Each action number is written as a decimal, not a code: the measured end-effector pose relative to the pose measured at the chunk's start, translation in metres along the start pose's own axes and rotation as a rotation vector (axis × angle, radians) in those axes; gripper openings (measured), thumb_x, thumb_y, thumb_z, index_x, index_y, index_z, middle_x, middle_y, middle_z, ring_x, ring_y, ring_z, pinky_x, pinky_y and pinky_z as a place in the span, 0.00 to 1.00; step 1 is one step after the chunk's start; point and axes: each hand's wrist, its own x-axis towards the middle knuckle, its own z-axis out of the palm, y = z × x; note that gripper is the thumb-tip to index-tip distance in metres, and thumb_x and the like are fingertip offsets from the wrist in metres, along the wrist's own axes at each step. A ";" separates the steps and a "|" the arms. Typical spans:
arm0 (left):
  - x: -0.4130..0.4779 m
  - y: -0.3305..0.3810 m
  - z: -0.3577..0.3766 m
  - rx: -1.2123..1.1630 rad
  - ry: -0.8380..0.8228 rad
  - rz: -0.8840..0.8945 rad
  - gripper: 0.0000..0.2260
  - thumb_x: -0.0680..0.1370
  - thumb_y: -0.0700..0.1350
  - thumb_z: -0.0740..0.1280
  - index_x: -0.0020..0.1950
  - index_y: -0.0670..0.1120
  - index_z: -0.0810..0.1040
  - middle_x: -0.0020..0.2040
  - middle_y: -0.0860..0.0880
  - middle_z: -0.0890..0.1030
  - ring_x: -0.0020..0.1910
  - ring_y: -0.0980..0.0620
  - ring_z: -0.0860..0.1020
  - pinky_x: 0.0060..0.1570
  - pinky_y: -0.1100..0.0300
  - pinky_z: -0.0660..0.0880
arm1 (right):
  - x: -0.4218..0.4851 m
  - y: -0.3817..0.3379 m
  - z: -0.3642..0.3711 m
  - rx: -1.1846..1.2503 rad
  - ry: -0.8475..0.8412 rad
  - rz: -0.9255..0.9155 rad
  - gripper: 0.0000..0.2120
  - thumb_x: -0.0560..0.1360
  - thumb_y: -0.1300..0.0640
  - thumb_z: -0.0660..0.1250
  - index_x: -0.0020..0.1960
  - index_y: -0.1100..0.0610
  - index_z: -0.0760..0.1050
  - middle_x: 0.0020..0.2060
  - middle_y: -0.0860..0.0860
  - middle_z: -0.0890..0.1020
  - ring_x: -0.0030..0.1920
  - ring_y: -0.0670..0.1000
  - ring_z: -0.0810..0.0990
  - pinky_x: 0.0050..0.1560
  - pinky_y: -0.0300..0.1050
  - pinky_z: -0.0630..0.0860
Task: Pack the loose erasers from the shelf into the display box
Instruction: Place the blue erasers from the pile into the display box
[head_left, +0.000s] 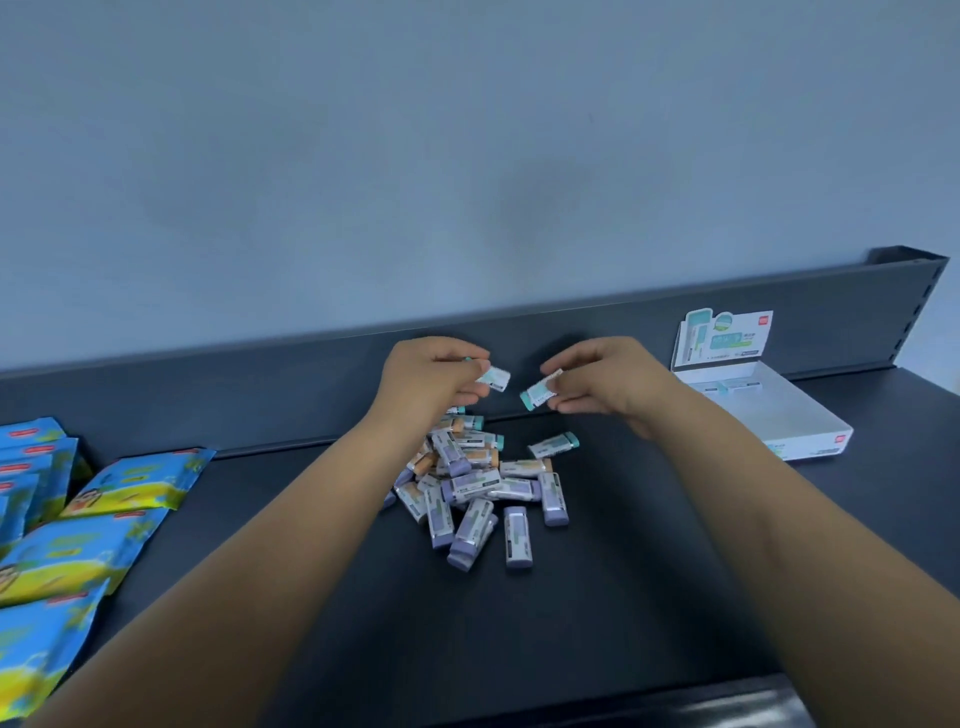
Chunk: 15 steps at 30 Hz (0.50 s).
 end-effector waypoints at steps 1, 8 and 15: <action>-0.001 0.001 0.005 -0.044 0.005 -0.017 0.07 0.76 0.34 0.73 0.52 0.41 0.85 0.48 0.40 0.86 0.44 0.45 0.87 0.50 0.55 0.84 | -0.003 0.002 -0.006 0.040 0.010 -0.002 0.09 0.71 0.72 0.74 0.51 0.65 0.83 0.46 0.65 0.86 0.40 0.56 0.88 0.41 0.40 0.84; -0.008 0.010 0.055 -0.127 -0.035 -0.047 0.13 0.70 0.28 0.76 0.54 0.37 0.84 0.49 0.38 0.85 0.46 0.45 0.87 0.48 0.57 0.84 | -0.015 0.005 -0.051 0.142 0.028 -0.048 0.11 0.71 0.71 0.74 0.53 0.64 0.82 0.46 0.63 0.86 0.45 0.60 0.88 0.49 0.45 0.85; -0.018 0.017 0.107 -0.004 -0.031 -0.018 0.09 0.74 0.34 0.75 0.53 0.37 0.83 0.47 0.39 0.86 0.44 0.43 0.87 0.47 0.54 0.84 | -0.018 0.013 -0.108 0.034 0.097 -0.153 0.09 0.71 0.69 0.76 0.51 0.64 0.83 0.44 0.63 0.86 0.40 0.53 0.87 0.44 0.40 0.84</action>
